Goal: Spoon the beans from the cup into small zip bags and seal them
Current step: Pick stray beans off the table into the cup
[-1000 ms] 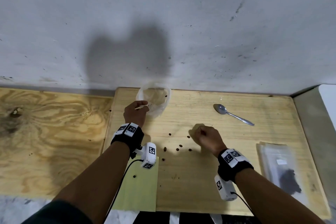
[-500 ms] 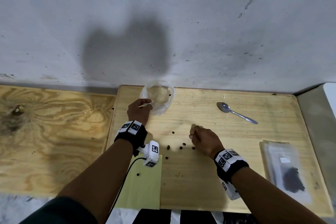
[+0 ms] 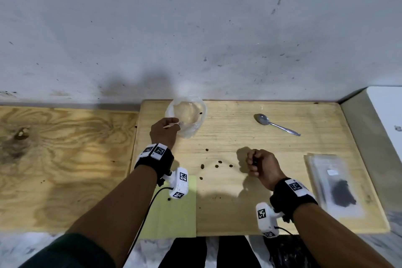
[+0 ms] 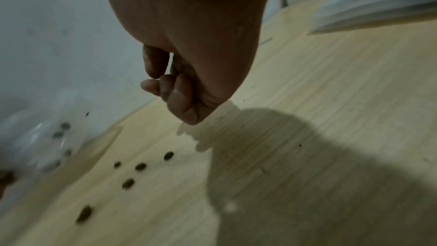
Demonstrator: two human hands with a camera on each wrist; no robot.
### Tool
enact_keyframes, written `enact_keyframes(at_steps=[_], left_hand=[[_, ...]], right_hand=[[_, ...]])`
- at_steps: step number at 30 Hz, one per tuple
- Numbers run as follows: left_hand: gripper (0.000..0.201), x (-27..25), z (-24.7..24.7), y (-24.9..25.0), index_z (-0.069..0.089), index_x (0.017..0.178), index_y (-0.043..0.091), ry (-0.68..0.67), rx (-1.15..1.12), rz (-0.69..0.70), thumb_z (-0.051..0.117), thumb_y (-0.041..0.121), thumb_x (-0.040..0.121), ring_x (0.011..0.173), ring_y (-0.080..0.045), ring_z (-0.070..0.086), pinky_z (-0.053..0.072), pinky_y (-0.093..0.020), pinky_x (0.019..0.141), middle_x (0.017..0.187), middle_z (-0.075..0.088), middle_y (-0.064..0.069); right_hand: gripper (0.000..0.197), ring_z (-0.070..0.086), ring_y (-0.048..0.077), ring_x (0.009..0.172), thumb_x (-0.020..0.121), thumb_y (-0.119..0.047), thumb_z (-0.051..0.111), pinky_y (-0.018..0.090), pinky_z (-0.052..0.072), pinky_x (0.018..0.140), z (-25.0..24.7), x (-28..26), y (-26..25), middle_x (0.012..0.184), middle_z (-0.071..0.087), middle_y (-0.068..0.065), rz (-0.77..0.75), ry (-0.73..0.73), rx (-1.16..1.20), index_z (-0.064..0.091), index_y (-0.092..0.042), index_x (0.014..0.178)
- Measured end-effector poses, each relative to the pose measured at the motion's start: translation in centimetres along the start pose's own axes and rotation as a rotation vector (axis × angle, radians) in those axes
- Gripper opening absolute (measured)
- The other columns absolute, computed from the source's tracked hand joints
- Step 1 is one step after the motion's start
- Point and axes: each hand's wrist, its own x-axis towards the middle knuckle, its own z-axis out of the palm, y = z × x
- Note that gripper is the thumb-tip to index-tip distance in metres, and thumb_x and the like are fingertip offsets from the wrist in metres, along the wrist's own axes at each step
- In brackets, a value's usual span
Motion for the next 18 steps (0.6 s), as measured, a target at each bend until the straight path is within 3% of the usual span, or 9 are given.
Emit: enact_keyframes(at_steps=[3,5,7,9,11,13,18], left_hand=[[0.019,-0.4,-0.3,-0.4,0.071,0.068,0.034,-0.005,0.003,-0.007,0.074,0.016,0.066,0.085,-0.029,0.067,0.057,-0.048,0.085,0.089,0.073,0.0],[0.019,-0.5,-0.5,-0.7,0.071,0.068,0.034,-0.009,0.008,-0.023,0.074,0.015,0.067,0.091,-0.03,0.068,0.057,-0.048,0.085,0.089,0.072,0.001],[0.018,-0.5,-0.6,-1.0,0.072,0.069,0.035,-0.011,-0.004,-0.045,0.074,0.017,0.066,0.091,-0.028,0.068,0.057,-0.048,0.085,0.09,0.072,0.001],[0.015,-0.5,-0.6,-1.2,0.073,0.069,0.036,-0.014,-0.023,-0.065,0.073,0.023,0.061,0.091,-0.026,0.068,0.057,-0.048,0.085,0.091,0.073,0.0],[0.016,-0.6,-0.5,-1.3,0.073,0.069,0.037,-0.015,-0.036,-0.074,0.072,0.026,0.058,0.092,-0.024,0.068,0.057,-0.048,0.086,0.092,0.073,0.001],[0.016,-0.8,-0.6,-1.1,0.073,0.071,0.036,-0.006,-0.038,-0.069,0.073,0.024,0.061,0.093,-0.023,0.068,0.057,-0.047,0.087,0.093,0.073,0.001],[0.016,-0.8,-0.8,-1.3,0.073,0.072,0.034,0.018,-0.036,-0.069,0.073,0.021,0.063,0.093,-0.025,0.068,0.057,-0.048,0.087,0.094,0.073,0.0]], right_hand=[[0.023,0.029,0.015,0.044,0.083,-0.007,0.044,0.024,0.024,0.045,0.6,0.3,0.7,0.056,0.036,0.001,-0.096,0.14,-0.289,0.05,-0.013,0.062],[0.019,0.045,0.015,0.051,0.085,-0.011,0.06,0.027,0.036,0.052,0.9,0.8,1.5,0.059,0.052,0.0,-0.232,0.169,-0.603,0.06,-0.012,0.065],[0.008,0.061,0.006,0.068,0.079,-0.024,0.074,0.02,0.047,0.066,1.0,1.3,2.4,0.075,0.069,-0.005,-0.339,0.118,-0.861,0.067,-0.021,0.075],[0.015,0.063,0.003,0.071,0.075,-0.025,0.08,0.013,0.046,0.069,1.0,1.5,3.2,0.074,0.069,-0.006,-0.374,0.082,-0.978,0.067,-0.027,0.082],[0.017,0.059,0.005,0.065,0.075,-0.021,0.081,0.01,0.043,0.064,1.0,1.5,3.5,0.066,0.064,-0.007,-0.408,0.088,-1.028,0.068,-0.024,0.085],[0.012,0.057,0.003,0.062,0.079,-0.018,0.078,0.015,0.042,0.064,0.9,1.6,3.8,0.065,0.062,-0.008,-0.478,0.106,-1.09,0.068,-0.021,0.083],[0.001,0.066,0.018,0.079,0.086,-0.016,0.067,0.028,0.052,0.076,1.3,1.3,4.1,0.084,0.072,-0.001,-0.501,0.091,-1.166,0.068,-0.017,0.086]])
